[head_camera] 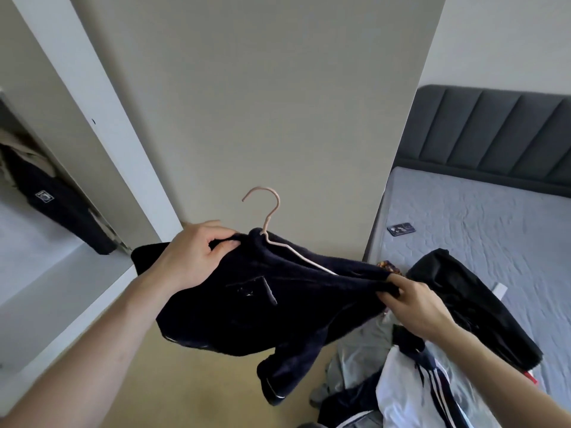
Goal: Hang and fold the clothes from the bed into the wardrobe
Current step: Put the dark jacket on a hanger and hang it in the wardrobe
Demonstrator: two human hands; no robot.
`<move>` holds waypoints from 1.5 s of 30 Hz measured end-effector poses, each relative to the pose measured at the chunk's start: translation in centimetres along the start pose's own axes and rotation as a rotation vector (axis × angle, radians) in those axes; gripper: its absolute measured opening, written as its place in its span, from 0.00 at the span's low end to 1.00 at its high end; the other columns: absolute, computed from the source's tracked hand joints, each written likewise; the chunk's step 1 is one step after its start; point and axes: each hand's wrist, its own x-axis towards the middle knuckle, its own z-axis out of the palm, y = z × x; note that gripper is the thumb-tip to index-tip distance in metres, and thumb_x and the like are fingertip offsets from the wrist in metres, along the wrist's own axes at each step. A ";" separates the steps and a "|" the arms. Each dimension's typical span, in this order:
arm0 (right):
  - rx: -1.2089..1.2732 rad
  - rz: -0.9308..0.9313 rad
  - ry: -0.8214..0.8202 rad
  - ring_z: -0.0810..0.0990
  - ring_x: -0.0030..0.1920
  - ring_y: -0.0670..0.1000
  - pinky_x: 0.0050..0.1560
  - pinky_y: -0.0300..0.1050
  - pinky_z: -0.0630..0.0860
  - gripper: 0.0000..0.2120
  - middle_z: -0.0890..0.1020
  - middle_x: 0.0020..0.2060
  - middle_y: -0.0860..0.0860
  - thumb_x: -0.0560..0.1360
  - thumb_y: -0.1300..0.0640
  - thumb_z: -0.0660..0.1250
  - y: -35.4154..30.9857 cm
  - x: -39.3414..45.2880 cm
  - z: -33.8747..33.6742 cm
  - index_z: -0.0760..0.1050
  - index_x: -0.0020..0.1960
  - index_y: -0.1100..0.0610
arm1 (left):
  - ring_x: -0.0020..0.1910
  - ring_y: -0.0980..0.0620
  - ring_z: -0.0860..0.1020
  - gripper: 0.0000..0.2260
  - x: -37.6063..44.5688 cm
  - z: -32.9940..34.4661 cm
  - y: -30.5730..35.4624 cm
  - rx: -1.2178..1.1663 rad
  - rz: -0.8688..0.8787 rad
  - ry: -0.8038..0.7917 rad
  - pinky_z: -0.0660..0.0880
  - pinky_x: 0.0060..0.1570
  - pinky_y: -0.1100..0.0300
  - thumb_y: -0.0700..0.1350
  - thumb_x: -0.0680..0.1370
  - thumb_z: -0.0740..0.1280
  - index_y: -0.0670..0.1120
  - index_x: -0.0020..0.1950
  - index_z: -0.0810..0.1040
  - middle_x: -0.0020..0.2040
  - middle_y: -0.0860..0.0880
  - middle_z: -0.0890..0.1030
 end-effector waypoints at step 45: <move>-0.085 -0.899 -0.697 0.77 0.54 0.43 0.59 0.43 0.77 0.15 0.72 0.59 0.36 0.79 0.51 0.67 -26.6 1.5 6.9 0.76 0.65 0.41 | 0.36 0.44 0.78 0.12 -11.3 -2.7 -6.3 -0.193 -0.510 0.487 0.76 0.41 0.45 0.58 0.79 0.62 0.54 0.43 0.80 0.34 0.51 0.79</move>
